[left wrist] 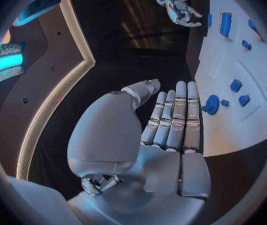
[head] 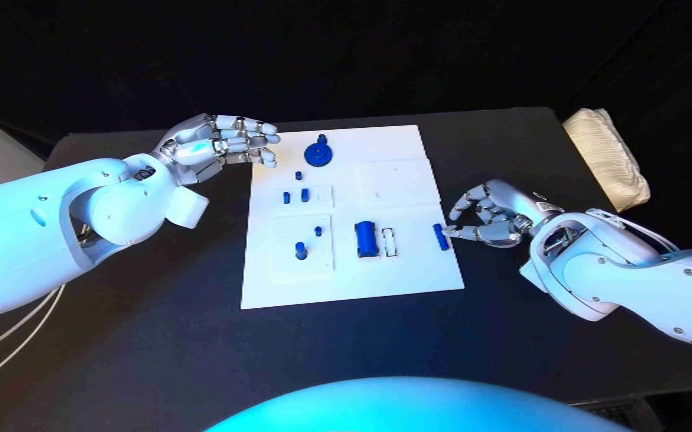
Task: Assemble the parts on the task board
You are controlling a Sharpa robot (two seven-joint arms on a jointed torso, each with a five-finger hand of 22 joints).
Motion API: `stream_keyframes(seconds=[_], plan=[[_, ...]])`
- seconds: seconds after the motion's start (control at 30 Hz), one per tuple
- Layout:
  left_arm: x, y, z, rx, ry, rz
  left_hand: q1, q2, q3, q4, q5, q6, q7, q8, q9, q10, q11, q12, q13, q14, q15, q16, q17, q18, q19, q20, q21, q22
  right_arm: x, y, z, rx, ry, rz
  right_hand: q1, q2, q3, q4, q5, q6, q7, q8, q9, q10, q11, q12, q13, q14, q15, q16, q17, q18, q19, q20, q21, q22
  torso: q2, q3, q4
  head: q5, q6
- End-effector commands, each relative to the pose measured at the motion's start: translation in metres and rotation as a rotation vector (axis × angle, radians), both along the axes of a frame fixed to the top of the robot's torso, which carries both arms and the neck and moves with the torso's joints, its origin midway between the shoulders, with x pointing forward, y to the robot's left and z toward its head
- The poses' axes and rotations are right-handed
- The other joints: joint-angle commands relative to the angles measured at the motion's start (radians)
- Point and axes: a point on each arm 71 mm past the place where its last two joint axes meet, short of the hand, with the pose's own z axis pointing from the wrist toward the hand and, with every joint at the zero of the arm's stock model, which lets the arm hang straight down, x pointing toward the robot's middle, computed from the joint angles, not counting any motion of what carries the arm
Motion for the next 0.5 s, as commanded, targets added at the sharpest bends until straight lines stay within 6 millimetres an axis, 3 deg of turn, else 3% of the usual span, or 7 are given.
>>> stream_keyframes(seconds=[0.03, 0.5], plan=[[-0.001, -0.001, 0.001, -0.015, -0.012, -0.003, -0.001, 0.005, 0.001, 0.001, -0.001, 0.004, 0.02, 0.005, 0.001, -0.003, -0.001, 0.006, 0.001, -0.001, 0.006, -0.007, 0.001, 0.007, -0.002, 0.005, 0.001, 0.002, 0.0, 0.0, -0.003, -0.056, -0.012, -0.035, -0.004, -0.014, 0.002, 0.006, -0.002, 0.009, -0.002, 0.003, 0.002, 0.07, 0.003, -0.002, 0.23, 0.091, 0.004, -0.005, 0.195, -0.009, 0.081, 0.009, -0.004, 0.236, 0.0, -0.0016, 0.0007, -0.001, -0.002], [-0.001, 0.0, 0.001, -0.013, -0.005, -0.007, -0.002, 0.005, 0.001, 0.001, -0.002, 0.005, 0.02, 0.006, 0.001, -0.001, -0.001, 0.008, 0.001, -0.001, 0.006, -0.007, 0.001, 0.007, -0.002, 0.004, 0.001, 0.002, -0.001, 0.01, -0.02, -0.11, 0.058, -0.024, -0.01, -0.017, 0.01, 0.004, 0.0, 0.04, -0.014, 0.018, 0.009, 0.07, -0.007, -0.002, 0.23, 0.091, -0.004, -0.005, 0.196, -0.01, 0.082, 0.004, -0.001, 0.236, 0.0, -0.0025, 0.0009, 0.0, -0.008]])
